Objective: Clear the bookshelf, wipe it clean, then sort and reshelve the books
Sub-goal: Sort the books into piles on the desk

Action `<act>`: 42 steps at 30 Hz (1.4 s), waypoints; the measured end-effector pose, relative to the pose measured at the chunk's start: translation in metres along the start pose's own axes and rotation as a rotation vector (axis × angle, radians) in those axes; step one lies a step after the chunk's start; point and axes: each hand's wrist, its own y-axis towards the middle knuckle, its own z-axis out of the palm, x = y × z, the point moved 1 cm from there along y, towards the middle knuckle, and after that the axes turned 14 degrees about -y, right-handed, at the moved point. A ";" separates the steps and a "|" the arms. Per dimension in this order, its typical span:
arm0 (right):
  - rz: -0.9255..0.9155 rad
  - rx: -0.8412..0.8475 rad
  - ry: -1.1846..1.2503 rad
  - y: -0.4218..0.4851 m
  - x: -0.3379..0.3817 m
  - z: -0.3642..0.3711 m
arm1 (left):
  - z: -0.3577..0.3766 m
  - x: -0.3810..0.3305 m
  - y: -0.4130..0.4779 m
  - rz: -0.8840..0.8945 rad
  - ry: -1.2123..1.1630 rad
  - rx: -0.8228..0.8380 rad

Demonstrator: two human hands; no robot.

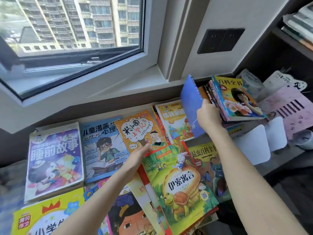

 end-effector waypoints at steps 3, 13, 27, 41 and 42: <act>-0.024 -0.089 0.009 -0.038 -0.005 -0.051 | -0.009 -0.008 0.001 0.049 0.008 0.019; -0.475 0.155 -0.389 -0.204 0.039 -0.026 | -0.001 -0.058 0.003 0.057 -0.049 0.078; -0.310 0.170 0.091 -0.137 0.032 -0.009 | 0.007 -0.042 -0.007 0.080 0.381 0.187; -0.131 0.535 -0.280 0.035 0.055 0.125 | -0.033 -0.054 0.036 0.091 0.083 -0.086; -0.137 0.523 -0.285 0.038 0.056 0.128 | -0.034 -0.056 0.037 0.092 0.081 -0.094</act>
